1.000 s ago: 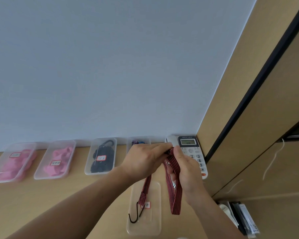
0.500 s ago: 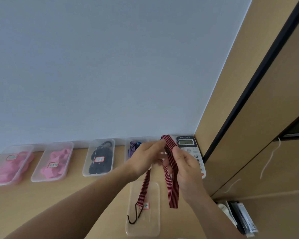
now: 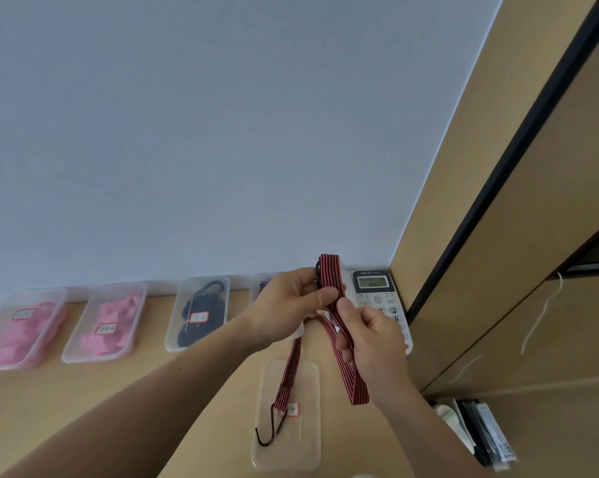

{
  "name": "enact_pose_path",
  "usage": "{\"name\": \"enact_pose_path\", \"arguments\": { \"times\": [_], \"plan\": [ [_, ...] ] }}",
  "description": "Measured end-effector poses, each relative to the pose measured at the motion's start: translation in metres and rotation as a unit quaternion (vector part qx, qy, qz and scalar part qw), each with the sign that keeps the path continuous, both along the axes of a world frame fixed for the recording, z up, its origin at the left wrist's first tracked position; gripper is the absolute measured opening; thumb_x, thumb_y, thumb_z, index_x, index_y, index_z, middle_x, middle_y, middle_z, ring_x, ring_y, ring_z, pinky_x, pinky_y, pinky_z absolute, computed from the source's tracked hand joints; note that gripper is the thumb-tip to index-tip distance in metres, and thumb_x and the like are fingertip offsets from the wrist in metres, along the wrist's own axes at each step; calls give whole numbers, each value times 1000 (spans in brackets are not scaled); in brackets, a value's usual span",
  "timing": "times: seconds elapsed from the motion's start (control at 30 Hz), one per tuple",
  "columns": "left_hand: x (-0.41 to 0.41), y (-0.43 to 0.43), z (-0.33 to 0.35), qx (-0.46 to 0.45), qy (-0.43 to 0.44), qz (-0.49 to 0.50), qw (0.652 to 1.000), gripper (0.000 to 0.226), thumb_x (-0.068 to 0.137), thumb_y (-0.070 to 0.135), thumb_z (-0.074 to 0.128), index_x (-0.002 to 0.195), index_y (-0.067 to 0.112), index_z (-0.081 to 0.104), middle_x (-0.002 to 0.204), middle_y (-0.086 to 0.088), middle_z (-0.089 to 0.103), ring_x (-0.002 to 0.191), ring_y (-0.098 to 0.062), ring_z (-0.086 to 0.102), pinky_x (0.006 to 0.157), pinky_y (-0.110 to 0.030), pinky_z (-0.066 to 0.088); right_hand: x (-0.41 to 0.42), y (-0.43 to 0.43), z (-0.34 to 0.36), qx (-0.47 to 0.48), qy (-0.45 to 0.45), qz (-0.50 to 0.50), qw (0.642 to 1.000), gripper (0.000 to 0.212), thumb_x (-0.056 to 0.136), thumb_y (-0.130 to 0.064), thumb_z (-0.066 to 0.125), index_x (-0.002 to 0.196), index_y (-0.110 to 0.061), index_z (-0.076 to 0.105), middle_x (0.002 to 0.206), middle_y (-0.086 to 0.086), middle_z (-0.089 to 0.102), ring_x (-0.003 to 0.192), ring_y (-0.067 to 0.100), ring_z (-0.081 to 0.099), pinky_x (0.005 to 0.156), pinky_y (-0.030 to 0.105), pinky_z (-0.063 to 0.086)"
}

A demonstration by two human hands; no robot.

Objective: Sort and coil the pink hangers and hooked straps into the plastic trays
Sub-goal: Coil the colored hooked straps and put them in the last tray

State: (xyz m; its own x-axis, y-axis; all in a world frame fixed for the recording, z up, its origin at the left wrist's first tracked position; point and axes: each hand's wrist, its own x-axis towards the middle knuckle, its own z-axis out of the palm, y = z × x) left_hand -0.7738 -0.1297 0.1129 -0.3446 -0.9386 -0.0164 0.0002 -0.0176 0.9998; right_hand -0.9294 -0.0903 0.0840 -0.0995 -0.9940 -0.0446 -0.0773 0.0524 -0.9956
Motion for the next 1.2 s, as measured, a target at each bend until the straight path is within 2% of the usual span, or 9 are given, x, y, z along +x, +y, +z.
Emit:
{"name": "enact_pose_path", "arguments": {
  "times": [0.17, 0.3, 0.4, 0.53, 0.8, 0.9, 1.0, 1.1, 1.2],
  "plan": [
    [4, 4, -7, -168, -181, 38, 968, 16, 95, 17, 64, 101, 29, 72, 85, 23, 73, 83, 6, 68, 77, -15, 49, -1, -1, -1, 31, -34, 10, 999, 56, 87, -55, 58, 62, -5, 58, 51, 6, 59, 41, 16, 48, 42, 27, 40],
    [1, 7, -10, -315, -293, 39, 902, 17, 94, 18, 63, 109, 21, 70, 57, 27, 54, 54, 11, 48, 57, -5, 31, 0, -2, 1, 43, -61, 17, 997, 77, 72, -76, 57, 70, 1, 63, 54, 8, 61, 42, 16, 49, 44, 26, 40],
    [1, 8, -9, -390, -339, 39, 855, 35, 93, 14, 63, 128, 10, 64, 79, 9, 69, 71, -4, 59, 64, -2, 32, 0, -3, 3, 53, -56, 17, 997, 86, 60, -89, 56, 65, -3, 65, 53, 8, 61, 41, 15, 51, 45, 26, 42],
    [1, 7, -14, -482, -395, 64, 779, 46, 76, 3, 82, 120, 4, 69, 87, -4, 74, 70, -16, 66, 65, -19, 39, 1, -2, 4, 54, -77, 18, 995, 86, 57, -89, 59, 68, -4, 66, 56, 10, 62, 43, 16, 51, 46, 28, 42],
    [7, -4, -23, -480, -430, 22, 765, 60, 76, -10, 62, 132, 10, 61, 130, -11, 65, 92, -27, 73, 65, -30, 56, 0, 0, 8, 54, -138, 37, 988, 56, 65, -72, 66, 69, -16, 72, 61, 10, 62, 49, 15, 51, 48, 28, 42],
    [4, -1, -22, -375, -360, 36, 854, 57, 89, -7, 54, 141, 16, 52, 139, -6, 58, 118, -15, 61, 94, -18, 46, 0, 1, 10, 55, -145, 33, 987, 49, 71, -60, 66, 73, -11, 69, 62, 10, 62, 49, 16, 51, 50, 29, 42],
    [-5, 4, -13, -102, -204, 68, 971, 51, 96, 5, 46, 146, 15, 44, 119, -8, 68, 95, -6, 60, 88, -10, 44, 3, 2, 10, 37, -145, 37, 988, 40, 80, -47, 63, 76, -7, 67, 64, 10, 64, 50, 16, 52, 49, 27, 44],
    [-8, 6, 1, 91, -17, 62, 994, 32, 99, 19, 44, 116, -1, 63, 100, -15, 69, 85, -18, 61, 75, -29, 49, 4, 5, 11, 12, -140, 53, 989, 37, 81, -40, 60, 85, -3, 64, 66, 9, 65, 51, 14, 54, 49, 22, 46],
    [-4, 9, 9, 96, 20, 9, 995, 33, 101, 22, 47, 94, -4, 65, 78, -11, 69, 72, -25, 61, 77, -39, 47, 6, 8, 11, -4, -125, 70, 990, 35, 80, -37, 60, 87, -3, 63, 64, 7, 66, 51, 12, 54, 48, 20, 45]
  ]
}}
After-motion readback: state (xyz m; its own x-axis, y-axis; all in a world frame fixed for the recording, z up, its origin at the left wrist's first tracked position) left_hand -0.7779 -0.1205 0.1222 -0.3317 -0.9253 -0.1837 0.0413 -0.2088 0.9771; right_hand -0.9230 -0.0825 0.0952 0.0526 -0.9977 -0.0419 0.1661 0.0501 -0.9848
